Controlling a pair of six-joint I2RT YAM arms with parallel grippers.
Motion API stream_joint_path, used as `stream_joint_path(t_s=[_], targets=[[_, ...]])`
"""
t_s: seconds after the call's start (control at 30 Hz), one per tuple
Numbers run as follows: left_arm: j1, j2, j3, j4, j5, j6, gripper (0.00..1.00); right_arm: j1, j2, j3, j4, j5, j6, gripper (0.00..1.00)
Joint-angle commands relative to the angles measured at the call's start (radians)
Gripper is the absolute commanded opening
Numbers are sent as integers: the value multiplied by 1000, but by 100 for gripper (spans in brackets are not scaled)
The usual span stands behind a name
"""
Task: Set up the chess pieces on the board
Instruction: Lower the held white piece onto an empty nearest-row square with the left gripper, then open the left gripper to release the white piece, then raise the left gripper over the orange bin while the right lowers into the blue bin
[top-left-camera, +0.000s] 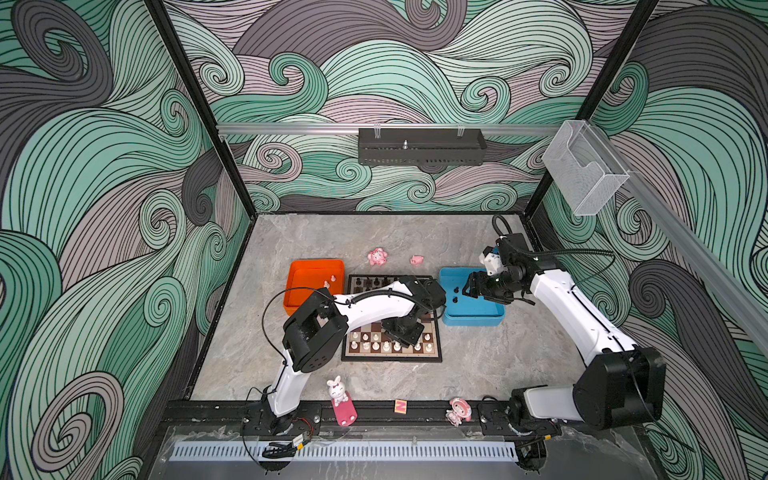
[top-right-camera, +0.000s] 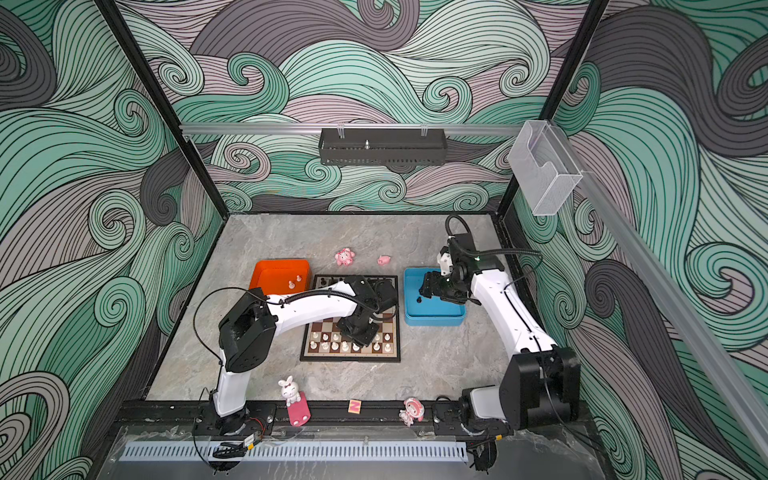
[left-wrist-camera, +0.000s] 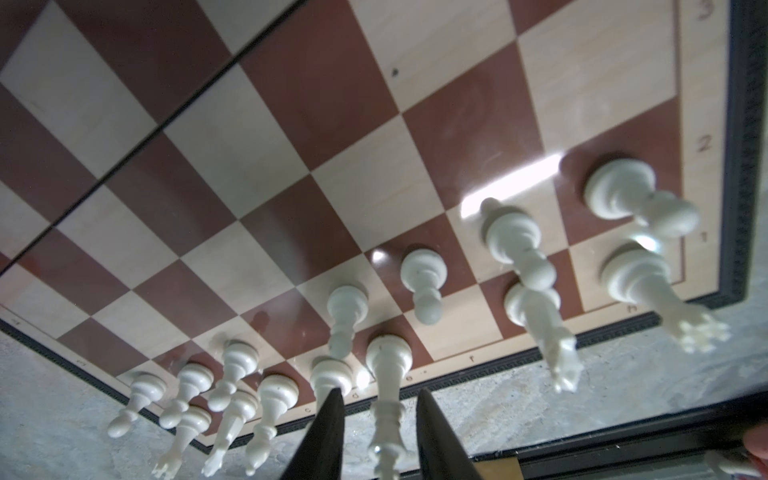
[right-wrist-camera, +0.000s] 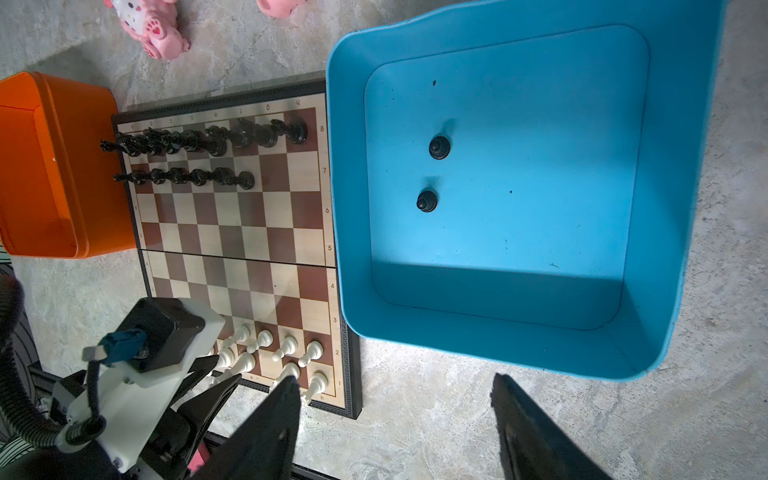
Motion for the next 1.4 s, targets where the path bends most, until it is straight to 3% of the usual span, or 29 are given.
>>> stream_joint_path(t_s=[0.0,0.27,0.53,0.77,0.97,1.2,1.37], targets=[[-14,-23,42,-57,-21,-12,35,-5,2,-1,-11,-10,-5,74],[-14,-73,123,-122,-41,-1,51,-8,-5,4,-12,-11,-2,77],[-10,-111,199,-168,-98,3,68,-35,-38,27,-7,33,7,91],[39,-135,212,-160,-99,28,85,-51,53,100,-5,27,30,88],[177,-183,198,-130,-69,66,87,-49,218,180,22,29,50,76],[421,-227,156,-91,-29,125,88,-10,412,265,43,85,46,56],[594,-221,117,-61,9,165,88,13,524,320,47,129,43,50]])
